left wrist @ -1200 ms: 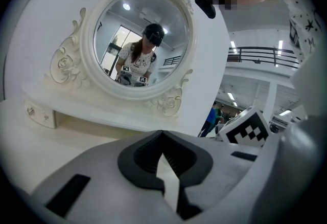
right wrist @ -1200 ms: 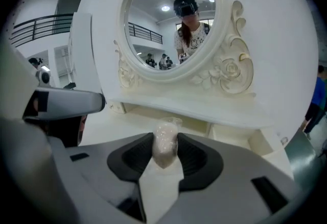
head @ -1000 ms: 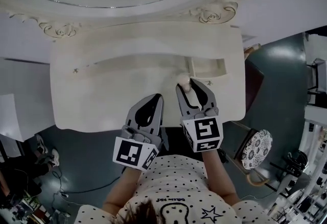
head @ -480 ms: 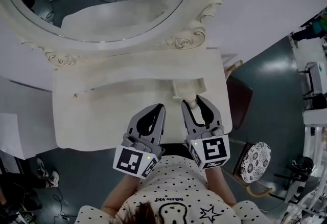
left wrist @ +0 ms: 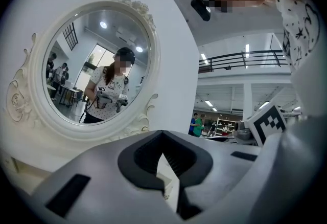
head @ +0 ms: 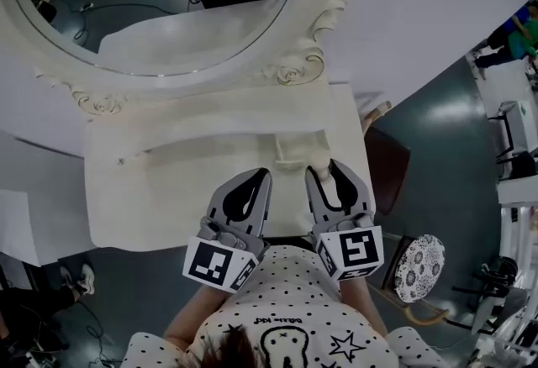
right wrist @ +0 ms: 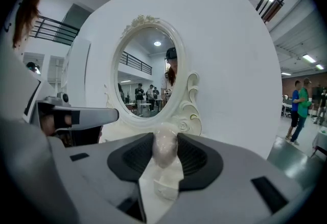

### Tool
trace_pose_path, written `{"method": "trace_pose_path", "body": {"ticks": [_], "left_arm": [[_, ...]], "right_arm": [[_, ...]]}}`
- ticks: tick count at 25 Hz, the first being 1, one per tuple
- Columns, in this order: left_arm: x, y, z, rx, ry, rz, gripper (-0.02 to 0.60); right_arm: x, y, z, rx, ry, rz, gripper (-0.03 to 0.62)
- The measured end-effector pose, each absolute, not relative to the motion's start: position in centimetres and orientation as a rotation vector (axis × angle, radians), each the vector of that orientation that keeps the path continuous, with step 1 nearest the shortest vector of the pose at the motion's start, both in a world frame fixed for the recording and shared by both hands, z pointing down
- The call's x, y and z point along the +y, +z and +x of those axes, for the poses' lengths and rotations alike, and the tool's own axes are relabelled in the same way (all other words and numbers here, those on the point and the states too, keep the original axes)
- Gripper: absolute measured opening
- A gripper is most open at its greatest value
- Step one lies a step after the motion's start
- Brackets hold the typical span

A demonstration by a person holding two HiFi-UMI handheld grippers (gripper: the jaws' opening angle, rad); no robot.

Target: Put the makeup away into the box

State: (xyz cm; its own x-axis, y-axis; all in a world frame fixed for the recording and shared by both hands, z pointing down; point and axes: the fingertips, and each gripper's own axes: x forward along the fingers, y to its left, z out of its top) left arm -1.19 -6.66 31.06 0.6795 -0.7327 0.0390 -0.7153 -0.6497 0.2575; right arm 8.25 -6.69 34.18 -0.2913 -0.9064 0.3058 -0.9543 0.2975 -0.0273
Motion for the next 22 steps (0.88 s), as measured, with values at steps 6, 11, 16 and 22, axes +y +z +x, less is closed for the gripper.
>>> {"method": "trace_pose_path", "body": {"ticks": [6,11,16,22], "left_arm": [[-6.9,30.8,-1.2,-1.169,-0.099,2.644,-0.005],[-7.3,31.0,-1.5,-1.175,-0.092,2.635,-0.005],[-7.9,31.2,-1.3,-1.174,-0.083,2.630,-0.005],[-8.8,32.1,-0.8,-1.171,-0.062,2.605,-0.005]], "right_arm": [[-7.2,34.0,8.5,-2.334,0.298,1.715,0.153],[-7.8,34.2,8.2,-2.342,0.305,1.707,0.153],[-8.3,34.6,8.5,-2.331,0.318,1.701,0.153],[-9.5,36.0,9.1,-2.310,0.358,1.686,0.153]]}}
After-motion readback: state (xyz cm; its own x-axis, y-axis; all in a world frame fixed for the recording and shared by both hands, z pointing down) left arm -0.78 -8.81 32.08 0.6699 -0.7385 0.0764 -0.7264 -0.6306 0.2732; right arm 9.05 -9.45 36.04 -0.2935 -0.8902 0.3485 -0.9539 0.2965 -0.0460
